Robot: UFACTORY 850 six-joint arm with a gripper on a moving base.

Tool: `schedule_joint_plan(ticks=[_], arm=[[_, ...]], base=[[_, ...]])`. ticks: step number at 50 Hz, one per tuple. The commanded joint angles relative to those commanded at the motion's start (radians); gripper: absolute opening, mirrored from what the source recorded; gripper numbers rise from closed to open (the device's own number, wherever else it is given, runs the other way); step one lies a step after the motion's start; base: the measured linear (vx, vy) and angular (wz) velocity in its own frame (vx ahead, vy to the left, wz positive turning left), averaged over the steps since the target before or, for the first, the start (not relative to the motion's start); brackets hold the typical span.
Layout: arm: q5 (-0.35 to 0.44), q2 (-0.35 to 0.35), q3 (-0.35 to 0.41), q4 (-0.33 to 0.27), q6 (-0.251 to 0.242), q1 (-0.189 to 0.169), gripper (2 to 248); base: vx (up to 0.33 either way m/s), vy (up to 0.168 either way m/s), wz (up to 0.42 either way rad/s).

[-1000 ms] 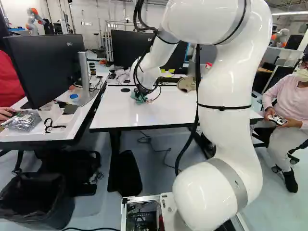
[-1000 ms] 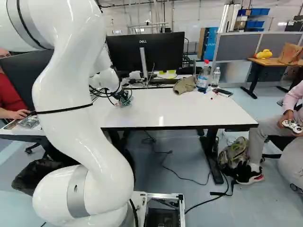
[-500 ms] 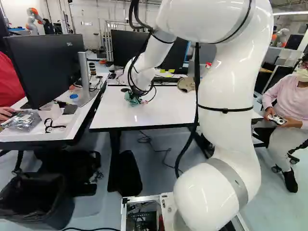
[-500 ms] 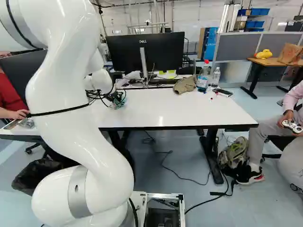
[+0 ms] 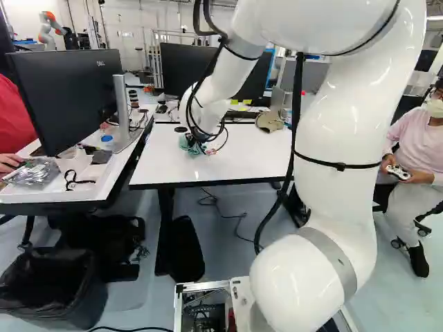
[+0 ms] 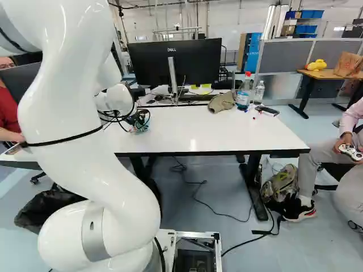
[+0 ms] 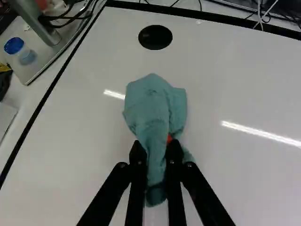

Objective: Clean the table with the green towel

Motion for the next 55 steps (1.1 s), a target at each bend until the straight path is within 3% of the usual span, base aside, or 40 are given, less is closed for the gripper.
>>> schedule_joint_plan(ticks=[33,55], arm=[[0.000,0.036,0.042,0.000,0.000,-0.105,48],[0.000,0.008,0.010,0.000,0.000,-0.175,48]], base=[[0.000,0.000,0.000],[0.000,0.000,0.000]])
